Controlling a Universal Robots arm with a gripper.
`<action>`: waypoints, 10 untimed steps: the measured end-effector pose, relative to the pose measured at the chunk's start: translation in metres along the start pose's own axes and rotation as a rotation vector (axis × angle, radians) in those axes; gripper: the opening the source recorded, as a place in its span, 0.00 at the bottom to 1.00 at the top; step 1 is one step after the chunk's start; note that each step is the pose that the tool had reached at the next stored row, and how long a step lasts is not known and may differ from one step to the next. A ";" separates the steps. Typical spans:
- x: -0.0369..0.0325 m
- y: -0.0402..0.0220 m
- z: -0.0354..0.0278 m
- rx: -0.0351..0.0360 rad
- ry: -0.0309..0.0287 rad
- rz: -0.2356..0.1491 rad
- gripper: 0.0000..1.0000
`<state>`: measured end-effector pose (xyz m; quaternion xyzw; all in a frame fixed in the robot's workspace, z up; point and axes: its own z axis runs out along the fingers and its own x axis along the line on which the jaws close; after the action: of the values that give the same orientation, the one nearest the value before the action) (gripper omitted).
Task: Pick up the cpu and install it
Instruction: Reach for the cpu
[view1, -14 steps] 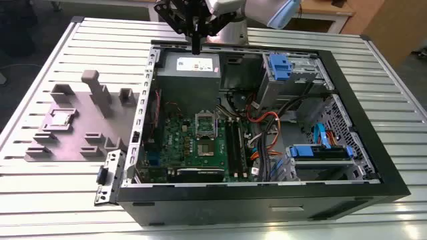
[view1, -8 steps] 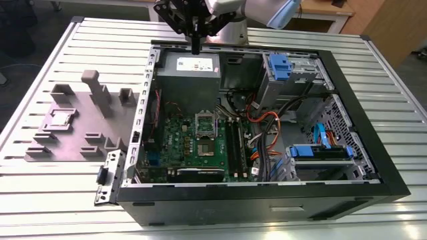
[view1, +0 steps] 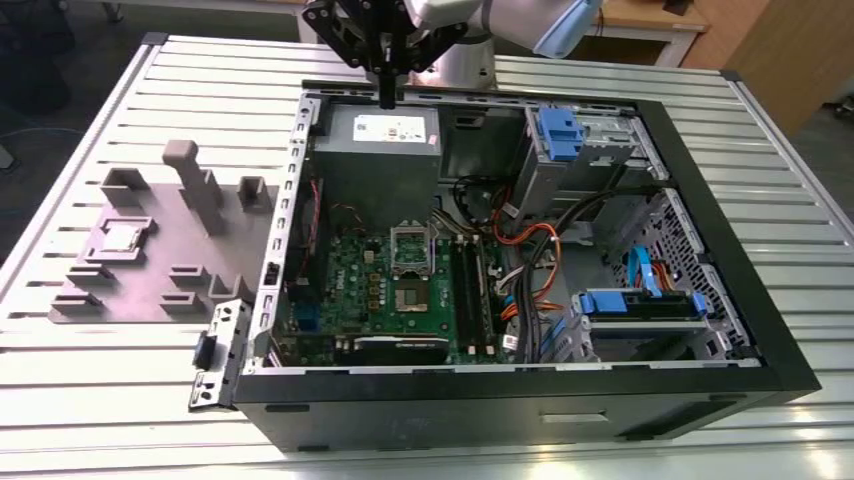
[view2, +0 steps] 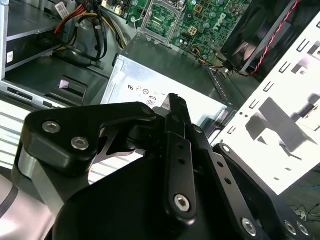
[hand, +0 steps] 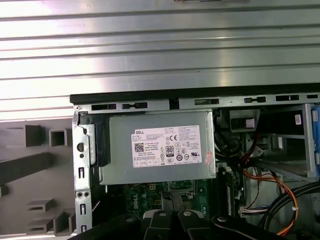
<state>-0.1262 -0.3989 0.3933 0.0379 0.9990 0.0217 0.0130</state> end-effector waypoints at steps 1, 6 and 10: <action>0.0001 0.0000 0.0000 0.0000 0.0000 0.000 0.11; 0.0016 -0.0001 0.0000 -0.0001 0.0000 0.000 0.11; 0.0032 -0.0002 -0.0001 -0.0001 0.0000 0.000 0.11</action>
<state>-0.1294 -0.3989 0.3933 0.0379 0.9990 0.0217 0.0131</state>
